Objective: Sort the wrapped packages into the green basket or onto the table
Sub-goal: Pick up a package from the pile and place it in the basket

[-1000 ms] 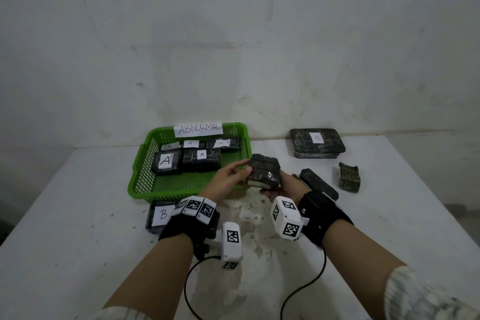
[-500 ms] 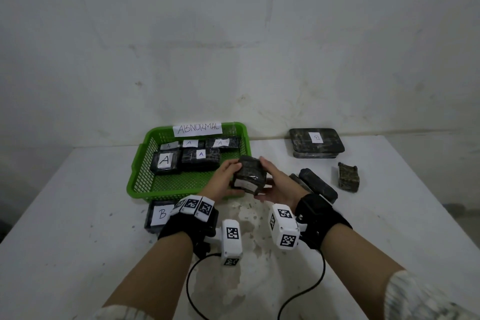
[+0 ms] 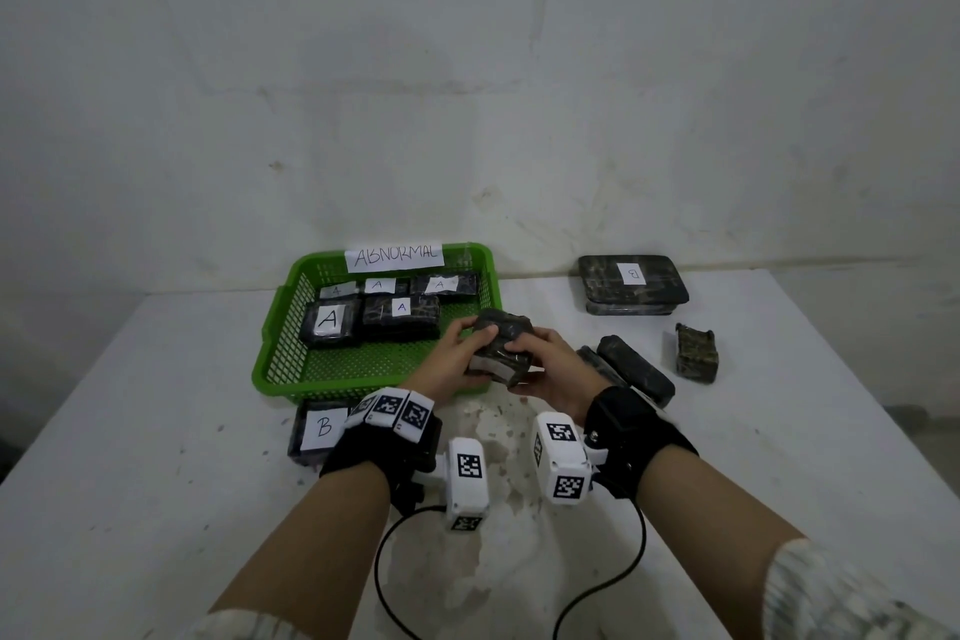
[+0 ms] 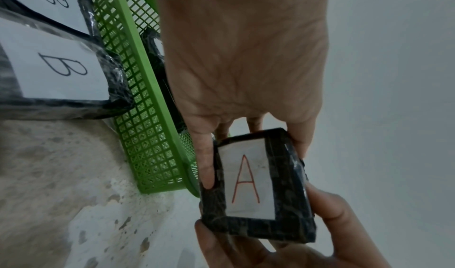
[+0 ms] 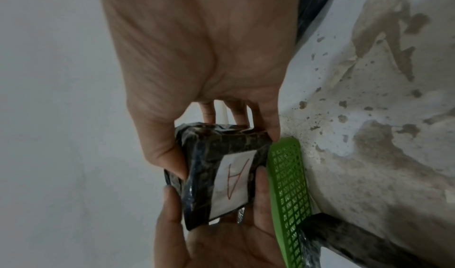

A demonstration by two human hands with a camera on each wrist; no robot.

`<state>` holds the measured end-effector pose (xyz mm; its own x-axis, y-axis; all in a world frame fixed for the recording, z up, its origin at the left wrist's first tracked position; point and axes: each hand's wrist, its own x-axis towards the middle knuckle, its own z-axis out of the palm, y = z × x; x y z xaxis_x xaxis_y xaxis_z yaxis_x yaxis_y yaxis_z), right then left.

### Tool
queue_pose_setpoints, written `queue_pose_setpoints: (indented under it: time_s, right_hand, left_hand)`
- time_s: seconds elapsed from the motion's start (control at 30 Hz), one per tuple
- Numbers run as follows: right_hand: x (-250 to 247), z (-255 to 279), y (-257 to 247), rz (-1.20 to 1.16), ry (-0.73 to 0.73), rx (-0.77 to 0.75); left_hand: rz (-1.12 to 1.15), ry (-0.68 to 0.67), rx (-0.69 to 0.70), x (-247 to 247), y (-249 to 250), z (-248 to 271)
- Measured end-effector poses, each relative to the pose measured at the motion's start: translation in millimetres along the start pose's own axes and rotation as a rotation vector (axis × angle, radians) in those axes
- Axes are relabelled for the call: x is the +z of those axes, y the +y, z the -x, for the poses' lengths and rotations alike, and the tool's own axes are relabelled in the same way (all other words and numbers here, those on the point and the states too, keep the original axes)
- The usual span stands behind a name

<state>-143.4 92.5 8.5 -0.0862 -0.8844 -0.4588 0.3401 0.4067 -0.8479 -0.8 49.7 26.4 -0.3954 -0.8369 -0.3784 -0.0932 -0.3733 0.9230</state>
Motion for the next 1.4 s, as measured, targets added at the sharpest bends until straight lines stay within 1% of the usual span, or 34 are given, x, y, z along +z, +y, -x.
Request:
queue_pose_setpoints:
  time_s: [0.23, 0.3, 0.4, 0.47, 0.57, 0.7, 0.77, 0.87, 0.93, 1.0, 1.1, 1.2, 1.27, 1.33, 1.4]
  right_hand:
    - [4, 1, 1, -0.022, -0.026, 0.020]
    - [4, 1, 0, 0.017, -0.002, 0.011]
    - [3, 0, 1, 0.087, 0.051, -0.013]
    - [4, 1, -2, 0.107, 0.049, -0.012]
    - [7, 7, -7, 0.184, 0.003, 0.008]
    - [10, 15, -10, 0.285, -0.082, 0.079]
    - [9, 18, -12, 0.334, -0.118, 0.098]
    - [8, 18, -14, 0.379, -0.126, 0.093]
    - [9, 18, -14, 0.366, -0.125, 0.062]
    - [10, 16, -12, 0.320, -0.136, 0.021]
    - [14, 15, -10, 0.157, -0.140, -0.010]
    - [16, 15, -9, 0.084, -0.126, -0.023]
    - [14, 14, -8, 0.079, -0.104, -0.042]
    - [12, 13, -6, 0.068, -0.059, -0.055]
    - [10, 11, -5, 0.067, 0.002, -0.066]
  left_hand:
    - [-0.084, -0.004, 0.064, 1, -3, 1]
    - [-0.102, -0.026, 0.076, 2, -3, 4]
    - [-0.044, -0.047, 0.045, 4, 0, 8]
    - [-0.011, -0.040, 0.023, 4, 2, 9]
    - [-0.072, -0.025, 0.018, 2, 5, 10]
    - [-0.195, 0.017, 0.042, -3, 7, 8]
    - [-0.199, 0.050, 0.011, -6, 6, 6]
    - [-0.168, 0.103, -0.029, -10, 6, 4]
    - [-0.152, 0.123, -0.026, -13, 5, 4]
    - [-0.129, 0.102, -0.024, -13, 4, 5]
    - [-0.149, 0.067, -0.065, -11, -2, 5]
    - [-0.169, 0.045, -0.092, -13, -8, -1]
    - [-0.222, 0.027, -0.091, -9, 1, 7]
    - [-0.310, 0.008, -0.058, -8, 5, 6]
    - [-0.342, 0.043, -0.027, -10, 7, 4]
